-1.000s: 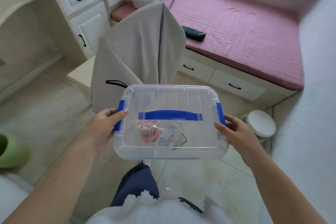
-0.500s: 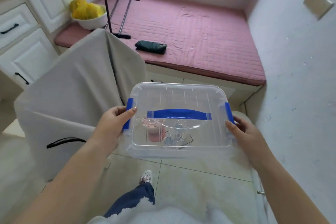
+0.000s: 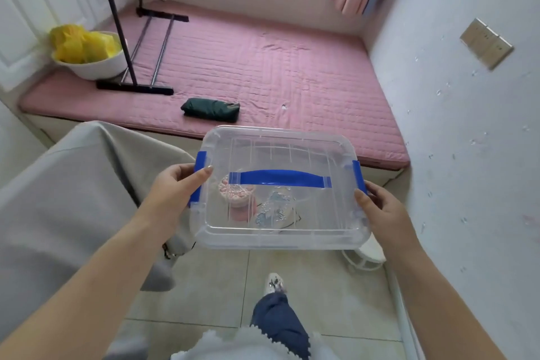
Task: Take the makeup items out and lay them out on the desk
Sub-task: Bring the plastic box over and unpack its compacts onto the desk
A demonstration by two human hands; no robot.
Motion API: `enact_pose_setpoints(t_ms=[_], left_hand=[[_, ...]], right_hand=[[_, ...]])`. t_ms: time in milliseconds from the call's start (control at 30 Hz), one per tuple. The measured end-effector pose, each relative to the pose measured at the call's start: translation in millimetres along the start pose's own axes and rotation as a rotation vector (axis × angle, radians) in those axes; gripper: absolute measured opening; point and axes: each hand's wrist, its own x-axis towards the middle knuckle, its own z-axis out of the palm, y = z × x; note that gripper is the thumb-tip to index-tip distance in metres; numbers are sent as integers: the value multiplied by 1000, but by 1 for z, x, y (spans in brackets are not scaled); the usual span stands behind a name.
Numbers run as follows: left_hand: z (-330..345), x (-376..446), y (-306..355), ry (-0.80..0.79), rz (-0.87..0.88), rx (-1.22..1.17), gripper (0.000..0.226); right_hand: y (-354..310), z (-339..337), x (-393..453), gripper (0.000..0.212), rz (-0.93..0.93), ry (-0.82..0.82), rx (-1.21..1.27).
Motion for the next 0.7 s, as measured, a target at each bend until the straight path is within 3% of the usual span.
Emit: enact_pose_setpoints(t_ms=[267,400,700], left_hand=[[47,137,28,178,-11,-62,17],[59,189,51,296,-9,-91,25],[21,262,80,616,-25,-136,23]], right_hand=[[-14,26,186,20,-60,-138,-38],[-36,48,280,23,-91,-253,-97],[-74,159,422,24,-110,-519,-116]])
